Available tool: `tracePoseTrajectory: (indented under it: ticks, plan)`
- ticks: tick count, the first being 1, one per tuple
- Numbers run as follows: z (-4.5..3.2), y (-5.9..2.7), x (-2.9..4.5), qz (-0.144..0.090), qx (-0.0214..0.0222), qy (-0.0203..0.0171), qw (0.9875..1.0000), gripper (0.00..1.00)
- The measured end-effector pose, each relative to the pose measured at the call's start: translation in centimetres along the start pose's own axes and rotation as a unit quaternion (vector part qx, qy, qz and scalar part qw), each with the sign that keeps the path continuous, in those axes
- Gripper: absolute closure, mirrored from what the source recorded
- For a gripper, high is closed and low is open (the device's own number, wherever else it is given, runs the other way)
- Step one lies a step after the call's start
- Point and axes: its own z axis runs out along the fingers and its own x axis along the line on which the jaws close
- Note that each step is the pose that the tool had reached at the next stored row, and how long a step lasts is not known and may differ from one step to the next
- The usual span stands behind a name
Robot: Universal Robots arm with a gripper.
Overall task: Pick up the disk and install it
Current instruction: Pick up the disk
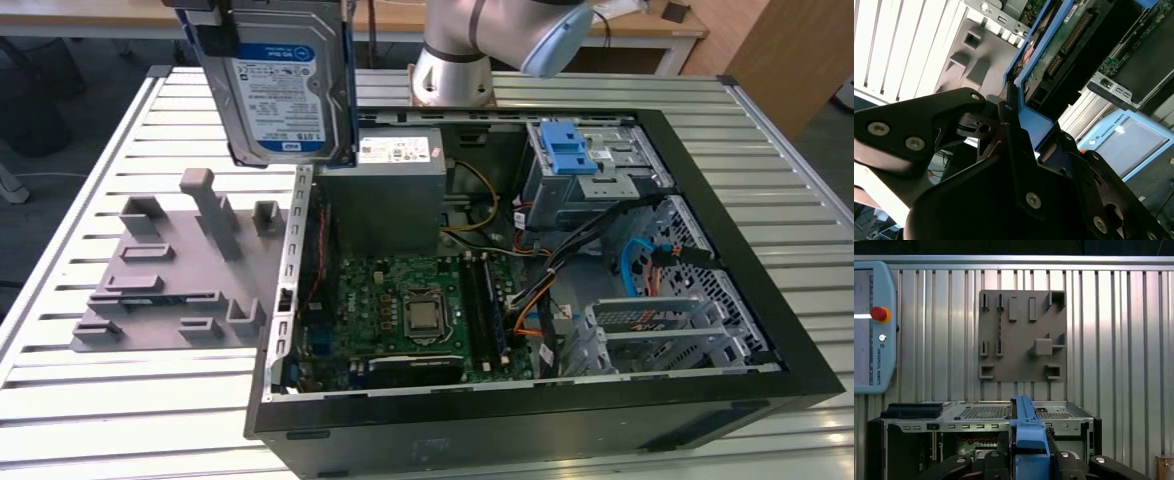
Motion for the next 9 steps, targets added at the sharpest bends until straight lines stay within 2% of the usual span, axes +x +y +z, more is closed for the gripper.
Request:
tracePoseTrajectory:
  ticks: [1, 9]
  plan:
    - [-0.01, -0.08, 0.11, 0.0, 0.0, -0.0014, 1.0, 0.64]
    - [-0.03, -0.58, 0.66, 0.0, 0.0002, -0.0016, 1.0, 0.64]
